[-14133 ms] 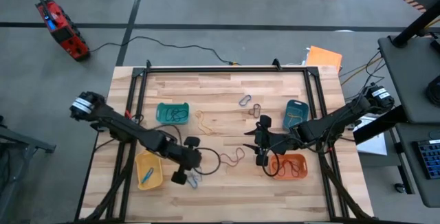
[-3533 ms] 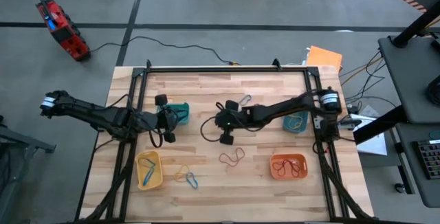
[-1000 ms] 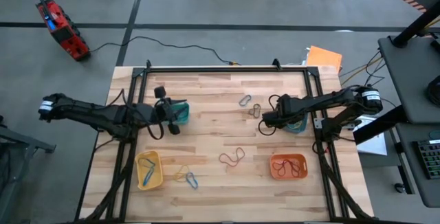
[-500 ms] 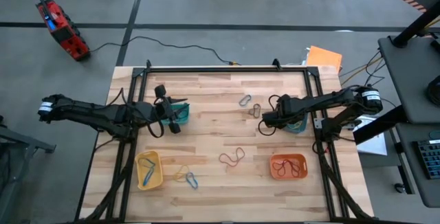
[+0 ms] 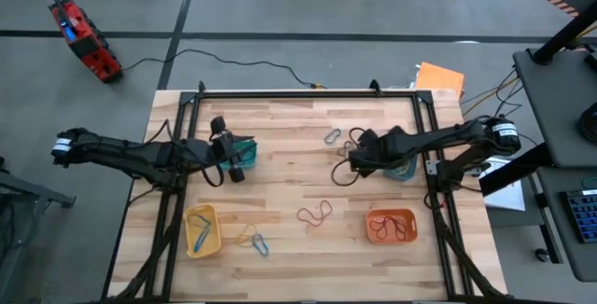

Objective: Sort rubber bands into baskets
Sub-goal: Put the blue rubber band into the yellow bin

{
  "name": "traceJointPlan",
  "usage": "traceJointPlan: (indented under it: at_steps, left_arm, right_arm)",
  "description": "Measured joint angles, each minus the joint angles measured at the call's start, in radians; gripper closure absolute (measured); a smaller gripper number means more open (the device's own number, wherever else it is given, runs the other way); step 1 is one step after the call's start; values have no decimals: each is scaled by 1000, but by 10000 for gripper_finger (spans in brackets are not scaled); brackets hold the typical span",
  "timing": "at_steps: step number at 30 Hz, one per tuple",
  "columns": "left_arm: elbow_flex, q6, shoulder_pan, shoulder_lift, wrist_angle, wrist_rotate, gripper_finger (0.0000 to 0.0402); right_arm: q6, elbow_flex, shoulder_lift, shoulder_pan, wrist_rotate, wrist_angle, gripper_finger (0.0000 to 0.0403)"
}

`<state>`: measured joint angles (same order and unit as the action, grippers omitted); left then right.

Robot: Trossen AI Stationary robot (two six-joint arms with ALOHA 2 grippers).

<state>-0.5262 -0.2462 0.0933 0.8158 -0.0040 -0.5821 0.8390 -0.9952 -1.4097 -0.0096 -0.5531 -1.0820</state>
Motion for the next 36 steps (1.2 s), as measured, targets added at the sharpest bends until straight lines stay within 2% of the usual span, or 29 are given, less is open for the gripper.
traceJointPlan:
  at_steps: [5, 8, 14, 17, 23, 29, 34, 36]
  left_arm:
    - [0, 74, 0, 0, -48, 6, 325]
    - [0, 104, 0, 0, -61, 43, 325]
    - [0, 127, 2, 0, -46, 190, 325]
    - [0, 132, 1, 1, -22, 209, 325]
    - [0, 100, 1, 57, 94, 208, 325]
    - [-4, -11, -2, 201, 263, 209, 325]
    - [-71, -70, -52, 319, 284, 214, 325]
    - [-100, -87, -86, 368, 281, 272, 325]
  right_arm:
    - [-207, -1, 0, 29, 0, 243, 303]
    - [-306, -1, 0, 40, 1, 362, 308]
    - [-492, -1, 0, 62, 2, 506, 319]
    - [-545, -1, 0, 69, 1, 559, 325]
    - [-570, 0, 0, 82, -1, 598, 337]
    - [-589, 0, 13, 113, -30, 591, 349]
    - [-592, 1, 61, 144, -77, 588, 351]
    - [-596, 1, 88, 150, -78, 588, 351]
